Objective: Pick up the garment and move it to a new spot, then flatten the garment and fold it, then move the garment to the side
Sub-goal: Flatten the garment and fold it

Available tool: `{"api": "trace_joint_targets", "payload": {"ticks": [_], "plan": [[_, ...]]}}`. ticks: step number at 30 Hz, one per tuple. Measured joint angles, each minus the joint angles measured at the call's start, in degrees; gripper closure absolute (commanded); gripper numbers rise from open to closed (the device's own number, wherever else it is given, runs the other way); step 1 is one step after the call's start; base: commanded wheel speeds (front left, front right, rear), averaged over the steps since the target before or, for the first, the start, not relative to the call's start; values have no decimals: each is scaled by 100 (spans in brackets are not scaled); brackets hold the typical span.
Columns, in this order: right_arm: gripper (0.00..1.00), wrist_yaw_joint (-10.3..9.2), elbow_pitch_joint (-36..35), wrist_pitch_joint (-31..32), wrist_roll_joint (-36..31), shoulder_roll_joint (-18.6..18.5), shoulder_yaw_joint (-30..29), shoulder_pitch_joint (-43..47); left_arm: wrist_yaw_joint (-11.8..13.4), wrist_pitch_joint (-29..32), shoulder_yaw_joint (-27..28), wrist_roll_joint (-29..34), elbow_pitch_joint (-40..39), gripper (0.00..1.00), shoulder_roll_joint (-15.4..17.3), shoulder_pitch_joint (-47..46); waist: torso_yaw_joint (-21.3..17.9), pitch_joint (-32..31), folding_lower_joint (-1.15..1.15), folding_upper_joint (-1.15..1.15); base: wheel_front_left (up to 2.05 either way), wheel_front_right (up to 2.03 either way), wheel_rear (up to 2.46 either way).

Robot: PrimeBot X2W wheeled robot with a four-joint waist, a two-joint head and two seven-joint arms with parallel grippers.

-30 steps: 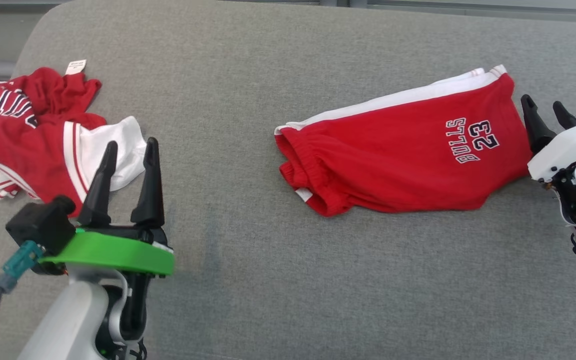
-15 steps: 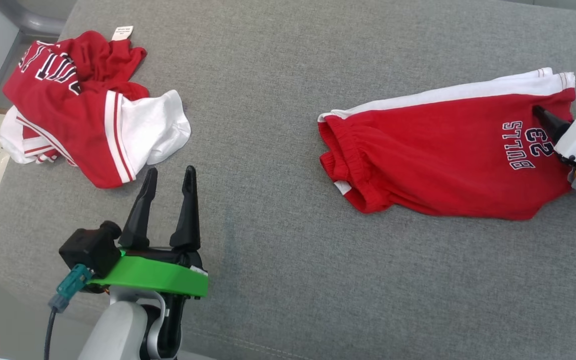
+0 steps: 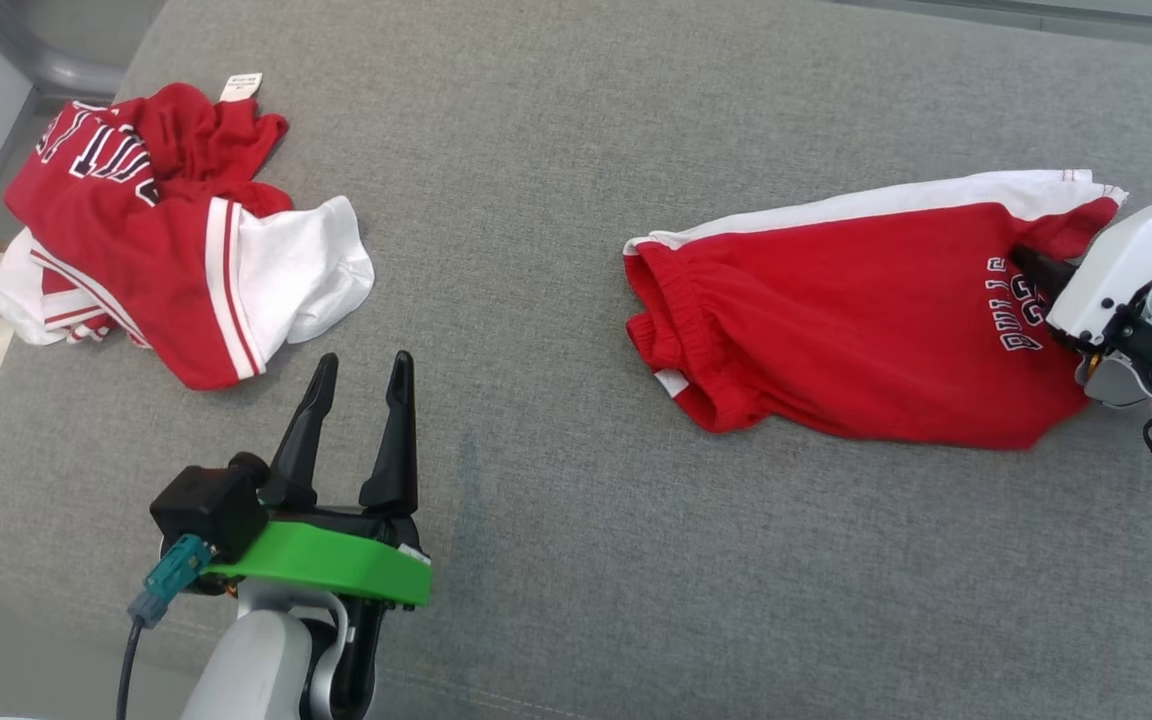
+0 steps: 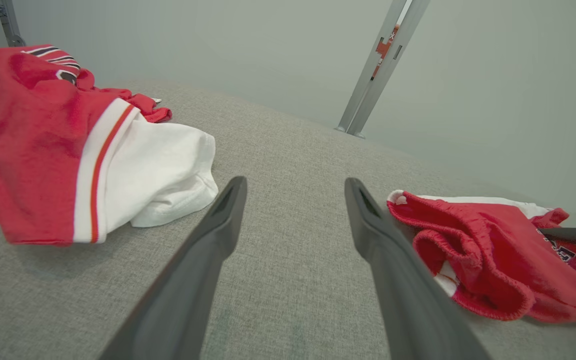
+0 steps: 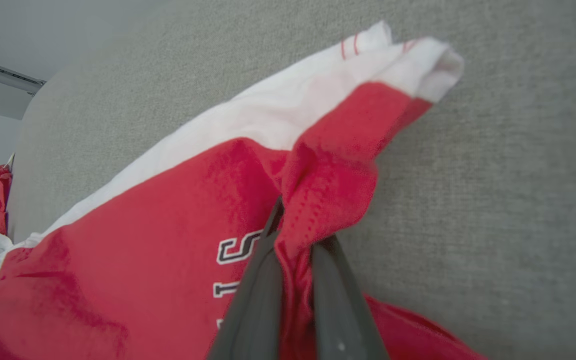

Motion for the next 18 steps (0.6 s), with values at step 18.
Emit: {"api": "trace_joint_targets", "payload": {"ticks": [18], "plan": [[100,0,-535,-531,102,-645,19,738,78,0,784,1212,-466,0,14,764,-1177,-774,0,0,0,0,0]]}}
